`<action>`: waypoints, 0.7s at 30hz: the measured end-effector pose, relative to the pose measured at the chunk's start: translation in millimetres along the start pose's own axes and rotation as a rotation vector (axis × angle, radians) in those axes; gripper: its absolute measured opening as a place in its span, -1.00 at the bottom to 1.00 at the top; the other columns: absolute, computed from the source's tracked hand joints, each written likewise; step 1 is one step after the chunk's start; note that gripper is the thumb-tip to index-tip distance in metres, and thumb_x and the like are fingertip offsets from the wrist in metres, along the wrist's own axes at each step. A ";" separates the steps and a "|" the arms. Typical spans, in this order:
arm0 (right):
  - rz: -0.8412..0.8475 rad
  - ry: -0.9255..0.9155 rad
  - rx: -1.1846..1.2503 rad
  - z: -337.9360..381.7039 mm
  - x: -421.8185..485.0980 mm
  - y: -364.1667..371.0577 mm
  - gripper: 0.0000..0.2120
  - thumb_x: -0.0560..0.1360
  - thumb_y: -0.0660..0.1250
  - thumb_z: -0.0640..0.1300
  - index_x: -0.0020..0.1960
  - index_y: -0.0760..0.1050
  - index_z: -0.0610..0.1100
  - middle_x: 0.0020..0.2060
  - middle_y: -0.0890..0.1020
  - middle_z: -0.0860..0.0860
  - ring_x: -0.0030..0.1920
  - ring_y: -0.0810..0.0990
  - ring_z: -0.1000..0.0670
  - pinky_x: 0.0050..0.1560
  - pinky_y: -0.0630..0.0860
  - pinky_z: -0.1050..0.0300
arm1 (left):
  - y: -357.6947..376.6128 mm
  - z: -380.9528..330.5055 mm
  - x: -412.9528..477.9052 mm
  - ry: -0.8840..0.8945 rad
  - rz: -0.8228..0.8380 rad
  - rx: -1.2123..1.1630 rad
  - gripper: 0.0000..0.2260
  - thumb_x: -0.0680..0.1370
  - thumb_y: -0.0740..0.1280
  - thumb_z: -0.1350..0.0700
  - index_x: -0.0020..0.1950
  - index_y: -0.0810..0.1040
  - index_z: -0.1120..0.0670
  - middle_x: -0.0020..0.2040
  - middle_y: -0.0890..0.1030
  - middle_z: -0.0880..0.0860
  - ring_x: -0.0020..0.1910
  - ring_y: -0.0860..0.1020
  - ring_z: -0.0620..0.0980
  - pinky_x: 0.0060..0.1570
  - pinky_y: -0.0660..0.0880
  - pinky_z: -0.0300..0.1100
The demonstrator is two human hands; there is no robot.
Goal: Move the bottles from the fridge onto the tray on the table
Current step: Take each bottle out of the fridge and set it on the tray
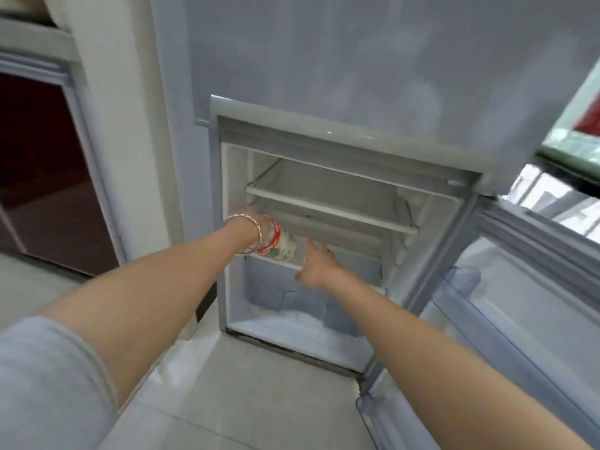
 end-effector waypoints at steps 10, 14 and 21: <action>0.037 -0.177 0.239 24.7 -124.2 -73.9 0.09 0.28 0.61 -0.14 0.57 -0.03 -0.11 0.47 0.33 -0.04 0.47 0.32 -0.09 0.41 0.28 0.05 | -133.3 -83.9 -155.6 0.182 -0.440 0.028 -0.70 0.49 0.24 -0.01 0.04 0.61 0.16 -0.13 0.58 0.10 -0.17 0.55 0.11 -0.22 0.47 -0.17; 0.166 -0.237 0.509 15.6 -187.9 -120.5 -0.20 0.28 0.58 -0.17 0.44 0.30 -0.08 0.31 0.54 0.02 0.34 0.47 -0.04 0.40 0.30 0.07 | -190.1 -147.6 -222.7 0.327 -0.625 -0.054 -0.67 0.45 0.28 -0.08 0.00 0.61 0.14 0.00 0.64 0.15 0.00 0.61 0.16 -0.16 0.44 -0.17; -0.303 -0.253 0.843 -45.2 -262.4 -263.8 -0.50 0.27 0.59 -0.22 0.16 0.50 -0.15 -0.02 0.71 -0.02 0.01 0.69 -0.03 0.02 0.63 0.06 | -268.8 -234.0 -300.0 0.630 -0.861 -0.656 -0.71 0.40 0.31 -0.18 -0.32 0.45 0.02 -0.30 0.53 -0.03 -0.22 0.55 -0.01 -0.32 0.39 -0.23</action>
Point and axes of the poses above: each hand's wrist, its own x-axis towards the middle knuckle, its own y-axis out of the palm, z = x × y, the point moved 10 cm from there along x, towards the middle knuckle
